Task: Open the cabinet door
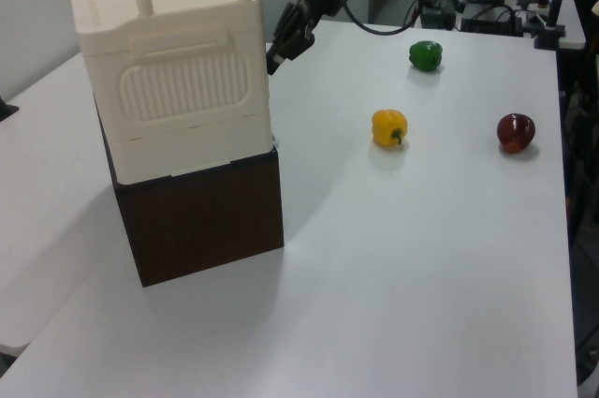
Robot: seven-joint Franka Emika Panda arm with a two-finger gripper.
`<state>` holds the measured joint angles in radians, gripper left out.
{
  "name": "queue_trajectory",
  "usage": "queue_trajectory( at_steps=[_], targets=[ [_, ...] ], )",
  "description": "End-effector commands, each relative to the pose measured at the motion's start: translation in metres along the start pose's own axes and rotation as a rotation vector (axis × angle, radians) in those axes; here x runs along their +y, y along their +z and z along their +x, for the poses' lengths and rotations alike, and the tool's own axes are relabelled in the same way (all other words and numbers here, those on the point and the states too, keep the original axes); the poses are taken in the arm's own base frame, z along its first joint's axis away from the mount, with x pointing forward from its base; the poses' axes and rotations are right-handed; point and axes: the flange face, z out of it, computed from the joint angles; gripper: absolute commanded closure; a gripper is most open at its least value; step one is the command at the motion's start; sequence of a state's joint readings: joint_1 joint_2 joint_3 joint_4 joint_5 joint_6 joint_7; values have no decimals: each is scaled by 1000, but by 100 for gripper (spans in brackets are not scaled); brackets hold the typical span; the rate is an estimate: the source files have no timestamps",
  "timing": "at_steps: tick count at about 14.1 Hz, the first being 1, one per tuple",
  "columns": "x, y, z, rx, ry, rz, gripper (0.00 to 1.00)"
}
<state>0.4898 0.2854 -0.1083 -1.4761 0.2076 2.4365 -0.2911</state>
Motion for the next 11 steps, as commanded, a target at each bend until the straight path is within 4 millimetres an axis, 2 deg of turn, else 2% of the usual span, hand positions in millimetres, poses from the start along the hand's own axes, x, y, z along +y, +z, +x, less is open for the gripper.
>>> queue_trajectory(
  at_steps=[1,2,7,11],
  targets=[
    [11,9,2,19,15,-38,97],
    [11,9,2,17,17,-38,100],
    [14,6,-7,-9,28,-32,100],
    [30,2,-15,-41,50,-39,100]
  ],
)
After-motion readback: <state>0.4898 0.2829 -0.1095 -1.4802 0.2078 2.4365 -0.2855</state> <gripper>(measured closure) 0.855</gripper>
